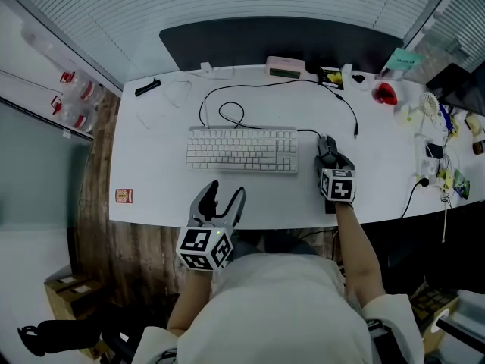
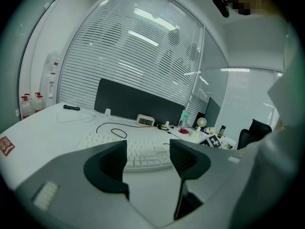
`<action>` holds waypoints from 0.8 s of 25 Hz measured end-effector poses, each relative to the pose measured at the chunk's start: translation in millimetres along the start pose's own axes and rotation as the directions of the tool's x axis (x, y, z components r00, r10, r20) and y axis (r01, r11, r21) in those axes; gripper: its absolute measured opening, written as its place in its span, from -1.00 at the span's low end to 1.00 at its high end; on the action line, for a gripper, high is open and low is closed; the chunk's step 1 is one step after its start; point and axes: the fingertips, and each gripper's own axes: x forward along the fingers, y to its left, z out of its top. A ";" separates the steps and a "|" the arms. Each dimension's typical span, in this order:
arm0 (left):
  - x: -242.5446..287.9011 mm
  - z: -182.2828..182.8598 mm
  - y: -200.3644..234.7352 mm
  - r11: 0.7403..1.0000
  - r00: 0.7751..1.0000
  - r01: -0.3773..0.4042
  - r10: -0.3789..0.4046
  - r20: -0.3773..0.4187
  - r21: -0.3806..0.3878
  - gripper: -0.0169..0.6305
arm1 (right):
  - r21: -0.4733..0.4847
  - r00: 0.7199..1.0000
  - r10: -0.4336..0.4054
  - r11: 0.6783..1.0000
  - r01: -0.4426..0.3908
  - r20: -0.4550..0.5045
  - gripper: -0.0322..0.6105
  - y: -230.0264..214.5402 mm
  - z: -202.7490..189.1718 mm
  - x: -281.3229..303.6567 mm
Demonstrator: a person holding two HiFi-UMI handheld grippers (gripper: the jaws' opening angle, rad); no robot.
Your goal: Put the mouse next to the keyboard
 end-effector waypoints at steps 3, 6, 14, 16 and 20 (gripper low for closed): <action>1.0 1.4 -0.3 1.000 1.000 0.007 -0.007 0.000 0.002 -0.12 | 0.014 1.000 0.008 1.000 -0.008 -0.003 0.00 0.0 -0.4 1.1; 0.5 2.0 -0.5 1.000 1.000 0.015 -0.015 0.000 0.005 -0.12 | 0.010 1.000 0.001 1.000 -0.001 -0.006 0.01 -0.3 -0.5 0.9; -8.2 7.2 2.8 0.998 0.998 0.057 -0.057 0.002 0.022 -0.12 | 0.078 0.997 -0.032 0.997 0.027 0.065 0.04 12.1 10.2 -31.7; -12.3 8.4 4.3 0.997 0.997 0.071 -0.071 0.003 0.028 -0.12 | 0.081 0.995 -0.035 0.996 0.027 0.093 0.04 20.4 14.9 -45.2; -22.2 9.8 9.9 0.995 0.995 0.097 -0.097 0.005 0.037 -0.12 | 0.093 0.985 -0.034 0.996 0.019 0.167 -0.08 42.0 28.8 -74.6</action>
